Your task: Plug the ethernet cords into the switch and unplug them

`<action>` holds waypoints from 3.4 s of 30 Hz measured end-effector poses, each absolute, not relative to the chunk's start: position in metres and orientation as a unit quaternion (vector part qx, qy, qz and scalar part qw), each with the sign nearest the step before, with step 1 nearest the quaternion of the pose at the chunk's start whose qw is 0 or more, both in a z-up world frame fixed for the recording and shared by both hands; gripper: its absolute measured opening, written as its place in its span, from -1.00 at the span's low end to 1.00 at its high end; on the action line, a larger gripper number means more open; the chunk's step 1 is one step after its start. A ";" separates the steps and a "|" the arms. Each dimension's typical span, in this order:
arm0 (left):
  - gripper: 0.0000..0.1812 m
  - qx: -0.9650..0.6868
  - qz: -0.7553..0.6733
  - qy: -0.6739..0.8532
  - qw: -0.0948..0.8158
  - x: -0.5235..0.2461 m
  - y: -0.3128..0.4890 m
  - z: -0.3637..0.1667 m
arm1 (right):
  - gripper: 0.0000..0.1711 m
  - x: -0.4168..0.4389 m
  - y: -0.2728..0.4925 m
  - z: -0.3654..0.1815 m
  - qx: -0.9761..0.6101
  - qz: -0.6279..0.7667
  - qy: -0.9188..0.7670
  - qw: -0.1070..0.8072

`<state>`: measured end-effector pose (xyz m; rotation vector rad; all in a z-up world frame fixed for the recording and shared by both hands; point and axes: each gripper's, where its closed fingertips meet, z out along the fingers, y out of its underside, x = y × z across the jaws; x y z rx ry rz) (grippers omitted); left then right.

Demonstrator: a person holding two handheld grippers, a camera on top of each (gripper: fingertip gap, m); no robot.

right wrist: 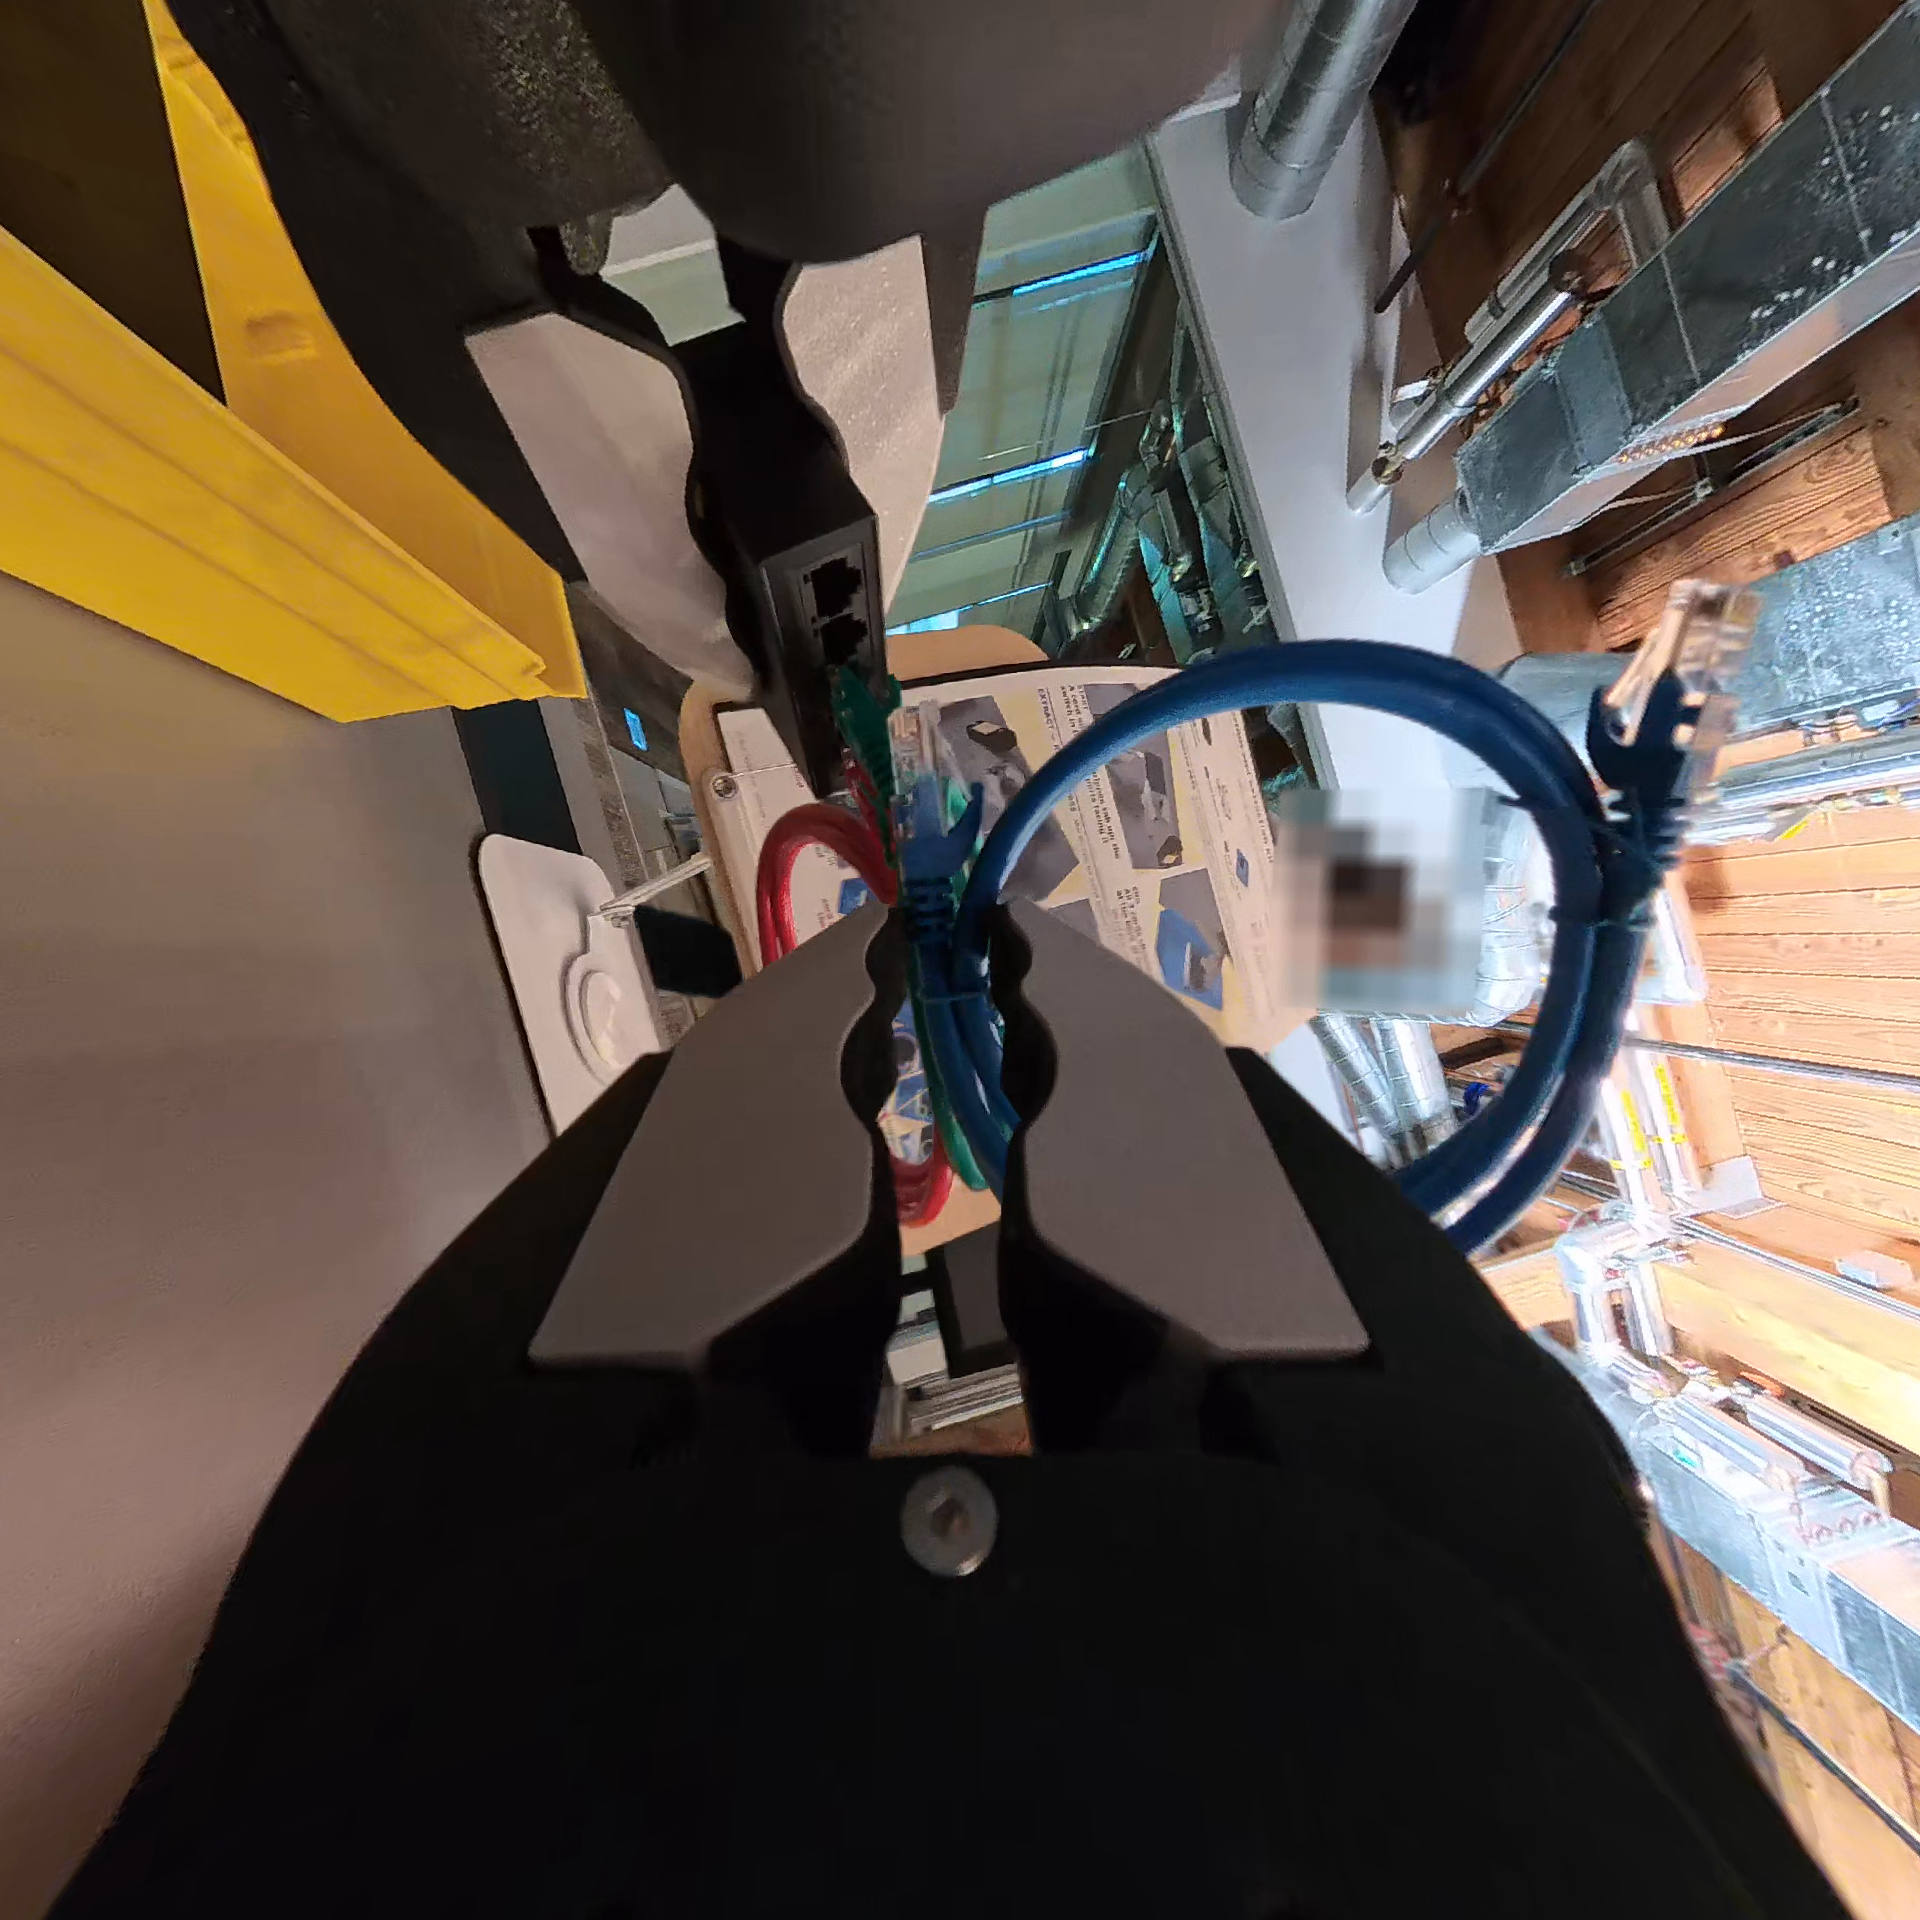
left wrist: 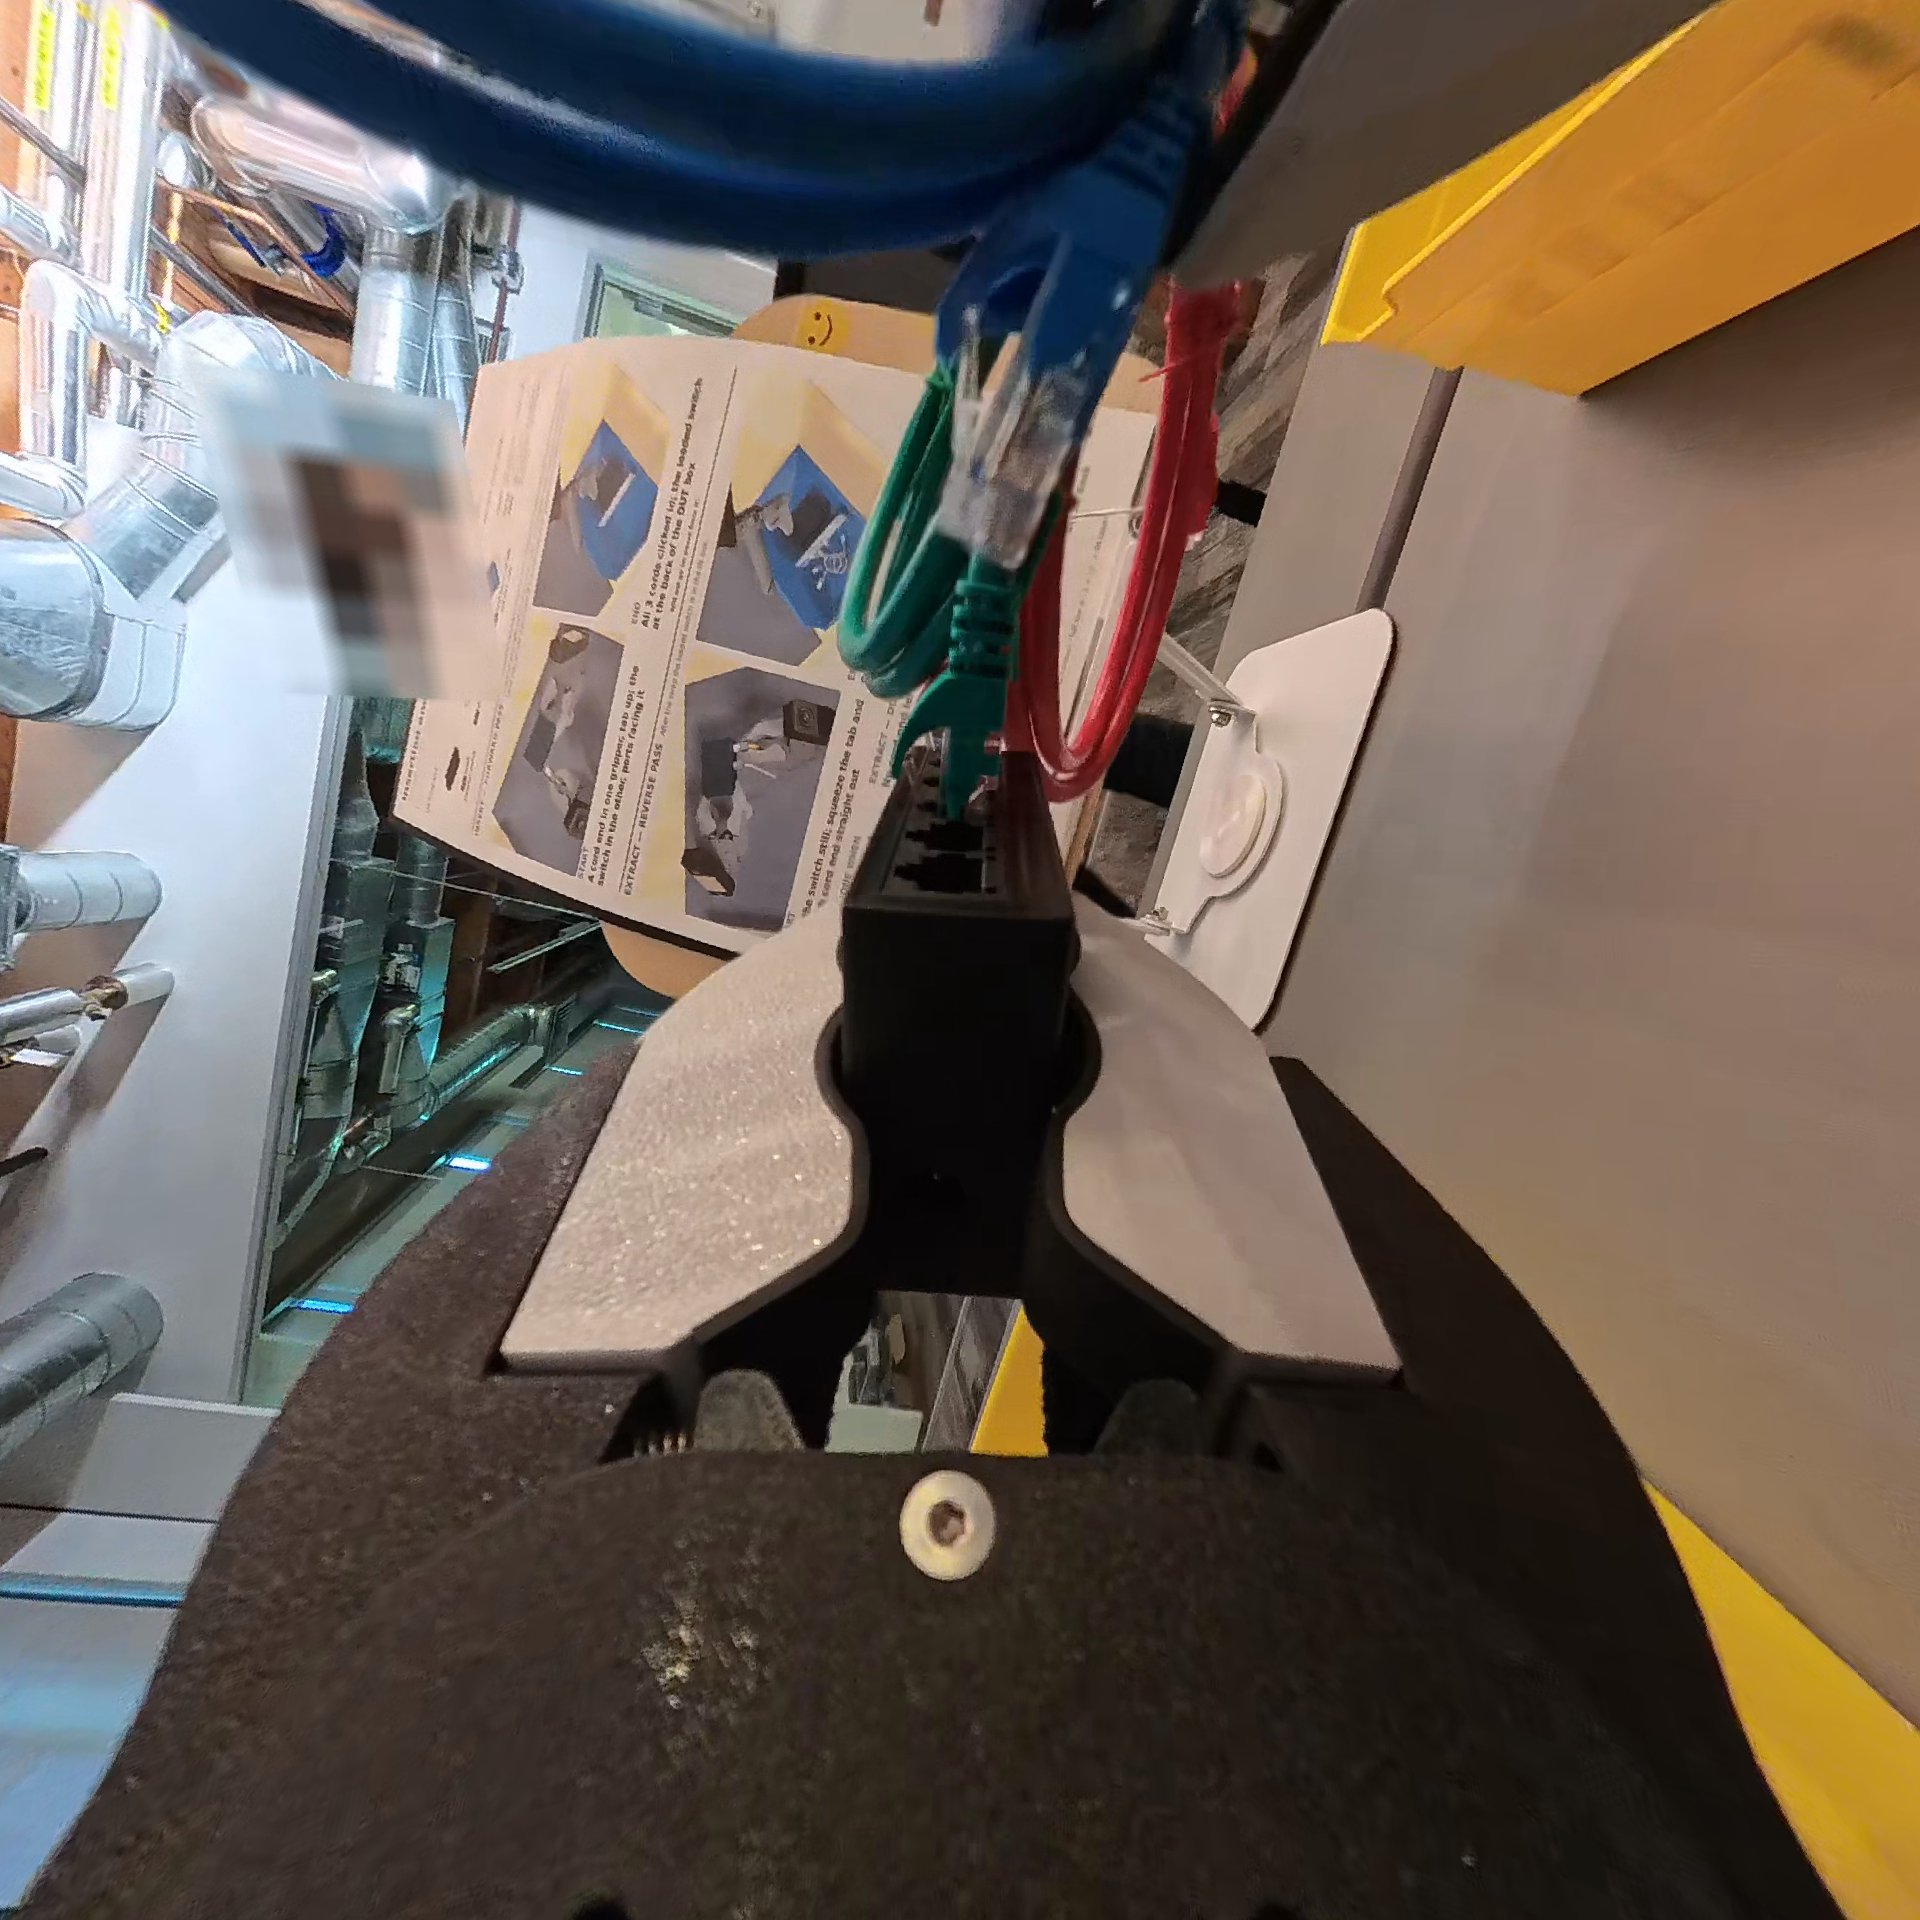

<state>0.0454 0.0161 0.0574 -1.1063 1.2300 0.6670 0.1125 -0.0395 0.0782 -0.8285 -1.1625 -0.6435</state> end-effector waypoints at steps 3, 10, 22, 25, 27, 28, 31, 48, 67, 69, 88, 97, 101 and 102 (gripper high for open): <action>-0.67 -0.498 0.293 0.531 0.620 0.034 0.024 0.057 | -0.81 0.113 -0.043 0.070 -0.397 -0.275 -0.528 0.699; -0.67 -0.550 0.320 0.485 0.600 -0.021 0.045 0.069 | -0.81 0.113 -0.057 -0.051 -0.516 -0.232 -0.592 0.574; -0.67 -0.560 0.308 0.496 0.587 -0.019 0.046 0.061 | -0.81 0.110 -0.059 -0.148 -0.759 -0.069 -0.521 0.385; -0.67 -0.564 0.304 0.497 0.585 -0.019 0.047 0.060 | -0.81 0.103 -0.068 -0.149 -0.803 0.009 -0.484 0.347; -0.67 -0.567 0.303 0.496 0.584 -0.021 0.048 0.060 | -0.80 0.096 -0.073 -0.151 -0.825 0.062 -0.460 0.323; -0.67 -0.568 0.303 0.495 0.583 -0.023 0.048 0.060 | -0.80 0.093 -0.075 -0.152 -0.835 0.091 -0.446 0.310; -0.67 -0.571 0.302 0.493 0.583 -0.025 0.049 0.061 | -0.72 0.086 -0.076 -0.151 -0.856 0.158 -0.404 0.280; -0.67 -0.574 0.297 0.493 0.582 -0.026 0.049 0.060 | -0.72 0.129 0.002 -0.112 -0.866 0.092 -0.417 0.260; -0.67 -0.574 0.287 0.487 0.593 -0.028 0.046 0.068 | -0.65 0.138 0.010 -0.155 -0.830 0.017 -0.469 0.301; -0.67 -0.574 0.285 0.484 0.595 -0.030 0.046 0.069 | -0.66 0.139 0.010 -0.155 -0.835 0.026 -0.458 0.303; -0.67 -0.576 0.272 0.468 0.613 -0.040 0.042 0.083 | -0.82 0.119 -0.001 -0.139 -0.830 0.173 -0.410 0.337; -0.67 -0.572 0.252 0.465 0.627 -0.039 0.040 0.087 | -0.84 0.086 -0.045 -0.046 -0.728 0.446 -0.374 0.362; -0.67 -0.572 0.256 0.468 0.623 -0.039 0.040 0.085 | -0.84 0.084 -0.045 -0.066 -0.746 0.411 -0.400 0.339; -0.67 -0.572 0.258 0.469 0.622 -0.039 0.040 0.085 | -0.84 0.084 -0.046 -0.079 -0.759 0.390 -0.411 0.322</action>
